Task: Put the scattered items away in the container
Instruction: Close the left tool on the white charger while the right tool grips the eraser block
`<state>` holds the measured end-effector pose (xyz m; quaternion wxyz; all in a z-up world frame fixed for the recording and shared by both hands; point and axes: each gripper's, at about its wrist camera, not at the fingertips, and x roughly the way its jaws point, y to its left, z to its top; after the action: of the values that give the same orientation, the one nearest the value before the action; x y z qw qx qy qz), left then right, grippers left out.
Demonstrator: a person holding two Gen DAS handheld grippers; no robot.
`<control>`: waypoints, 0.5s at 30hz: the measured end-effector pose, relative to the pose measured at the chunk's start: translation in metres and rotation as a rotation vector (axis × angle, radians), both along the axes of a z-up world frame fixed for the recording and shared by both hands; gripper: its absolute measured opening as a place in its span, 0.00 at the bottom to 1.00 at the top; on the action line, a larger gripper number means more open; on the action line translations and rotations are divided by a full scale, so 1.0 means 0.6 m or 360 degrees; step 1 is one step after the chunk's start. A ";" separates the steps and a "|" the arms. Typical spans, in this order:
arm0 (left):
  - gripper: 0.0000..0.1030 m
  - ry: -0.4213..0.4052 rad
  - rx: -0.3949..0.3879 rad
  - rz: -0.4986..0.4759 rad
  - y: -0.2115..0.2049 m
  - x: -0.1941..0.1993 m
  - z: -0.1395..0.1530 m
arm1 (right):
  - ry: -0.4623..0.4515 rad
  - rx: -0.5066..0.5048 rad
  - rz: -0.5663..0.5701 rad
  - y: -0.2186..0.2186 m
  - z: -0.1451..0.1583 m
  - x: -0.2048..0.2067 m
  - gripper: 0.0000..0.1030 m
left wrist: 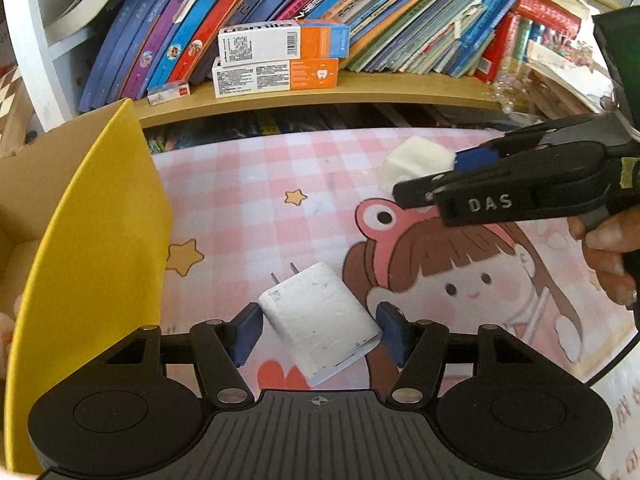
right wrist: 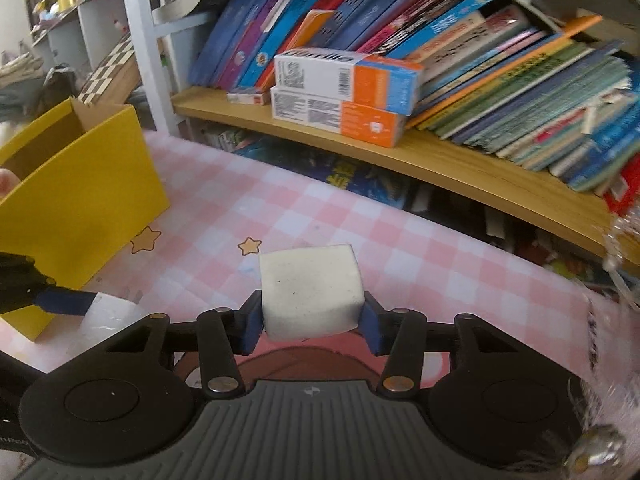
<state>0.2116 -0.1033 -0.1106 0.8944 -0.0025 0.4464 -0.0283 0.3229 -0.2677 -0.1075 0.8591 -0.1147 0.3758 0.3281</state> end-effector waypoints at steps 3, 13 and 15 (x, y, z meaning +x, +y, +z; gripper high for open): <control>0.60 -0.0011 -0.0016 -0.0024 0.002 -0.018 0.014 | 0.0005 0.0004 -0.0033 -0.009 0.012 -0.026 0.45; 0.60 -0.0129 -0.0058 -0.0102 0.005 -0.093 0.073 | 0.0013 -0.0021 -0.0116 -0.030 0.049 -0.132 0.45; 0.60 -0.0163 -0.0070 -0.0102 0.008 -0.111 0.084 | 0.0011 -0.0017 -0.0134 -0.034 0.056 -0.153 0.45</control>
<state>0.1449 -0.0988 -0.0602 0.9145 -0.0063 0.3990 -0.0667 0.2313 -0.2878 -0.0738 0.8701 -0.1024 0.3850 0.2901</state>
